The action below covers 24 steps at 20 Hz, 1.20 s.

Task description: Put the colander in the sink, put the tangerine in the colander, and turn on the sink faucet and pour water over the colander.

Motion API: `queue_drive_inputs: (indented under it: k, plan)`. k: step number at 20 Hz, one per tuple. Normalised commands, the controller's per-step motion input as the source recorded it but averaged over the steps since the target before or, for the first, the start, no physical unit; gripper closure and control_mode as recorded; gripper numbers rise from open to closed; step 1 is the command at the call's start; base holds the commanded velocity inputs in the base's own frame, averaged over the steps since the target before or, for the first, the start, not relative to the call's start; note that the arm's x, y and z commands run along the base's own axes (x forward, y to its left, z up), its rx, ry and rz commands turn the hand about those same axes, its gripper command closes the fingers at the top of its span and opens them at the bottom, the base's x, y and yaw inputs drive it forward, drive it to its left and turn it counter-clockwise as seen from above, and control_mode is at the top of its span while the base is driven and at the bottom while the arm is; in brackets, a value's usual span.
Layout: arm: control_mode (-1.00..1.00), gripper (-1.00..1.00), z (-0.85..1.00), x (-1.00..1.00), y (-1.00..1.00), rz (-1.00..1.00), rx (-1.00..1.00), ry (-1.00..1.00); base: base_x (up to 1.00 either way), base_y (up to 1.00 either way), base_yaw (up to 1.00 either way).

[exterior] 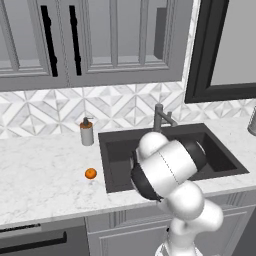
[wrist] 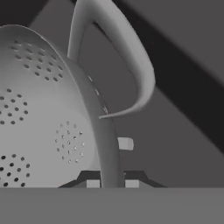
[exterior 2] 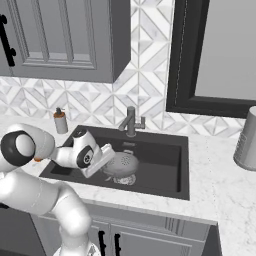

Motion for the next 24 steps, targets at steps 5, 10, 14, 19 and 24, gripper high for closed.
queue_drive_inputs:
  k: [5, 10, 14, 19, 24]
  plan:
    - [-1.0, 1.0, -0.04, 0.33, 0.17, -0.45, -0.09, -0.12, 0.0, 0.0, 0.0]
    - [-1.0, 1.0, -0.08, 0.23, 0.23, -0.41, -0.04, -0.07, 0.0, 0.0, 0.0]
    - [-1.0, 1.0, -0.08, 0.18, 0.43, -0.33, 0.0, -0.01, 0.0, 0.0, 0.0]
    - [-1.0, 1.0, -0.03, 0.11, 0.56, -0.25, 0.0, -0.01, 0.0, 0.0, 0.0]
    - [-1.0, 1.0, -0.02, 0.17, 0.51, -0.19, 0.0, -0.04, 0.0, 0.0, 0.0]
